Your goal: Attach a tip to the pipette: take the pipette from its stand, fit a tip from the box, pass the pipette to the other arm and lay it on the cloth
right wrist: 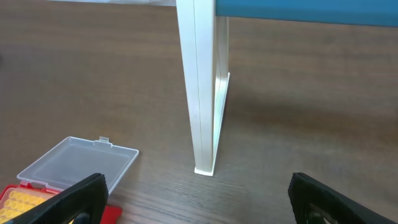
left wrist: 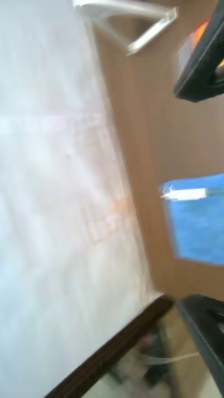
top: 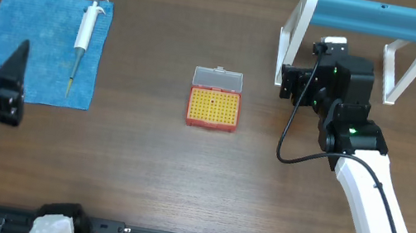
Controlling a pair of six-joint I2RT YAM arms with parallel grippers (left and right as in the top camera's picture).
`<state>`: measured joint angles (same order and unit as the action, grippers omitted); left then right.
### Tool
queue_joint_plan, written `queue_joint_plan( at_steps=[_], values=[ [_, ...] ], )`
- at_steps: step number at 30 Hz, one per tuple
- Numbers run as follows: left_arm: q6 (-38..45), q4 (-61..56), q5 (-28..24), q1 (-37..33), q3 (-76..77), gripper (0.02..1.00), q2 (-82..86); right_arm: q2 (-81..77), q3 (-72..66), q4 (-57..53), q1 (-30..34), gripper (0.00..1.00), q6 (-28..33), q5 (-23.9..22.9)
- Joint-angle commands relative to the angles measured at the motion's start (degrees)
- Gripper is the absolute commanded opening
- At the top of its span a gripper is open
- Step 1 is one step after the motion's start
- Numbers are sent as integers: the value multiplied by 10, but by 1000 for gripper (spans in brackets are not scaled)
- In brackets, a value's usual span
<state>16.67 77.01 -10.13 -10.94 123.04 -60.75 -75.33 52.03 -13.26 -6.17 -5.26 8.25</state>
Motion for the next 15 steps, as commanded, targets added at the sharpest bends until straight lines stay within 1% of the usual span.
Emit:
queue_joint_plan(
  at_steps=[1, 4, 5, 10, 15],
  values=[
    [1, -186, -27, 3, -235, 998, 166, 1, 4, 2, -4, 945, 4, 3],
    [1, -331, -57, 13, -403, 998, 260, 1, 4, 2, -4, 945, 4, 3],
    [-25, -422, -66, 17, -510, 998, 317, 1, 4, 2, -4, 945, 4, 3],
    [-133, -640, -67, 16, -759, 996, 436, 1, 4, 2, -4, 947, 4, 3],
    [-197, -818, -72, 16, -949, 996, 499, 1, 4, 2, -4, 945, 4, 3]
  ],
)
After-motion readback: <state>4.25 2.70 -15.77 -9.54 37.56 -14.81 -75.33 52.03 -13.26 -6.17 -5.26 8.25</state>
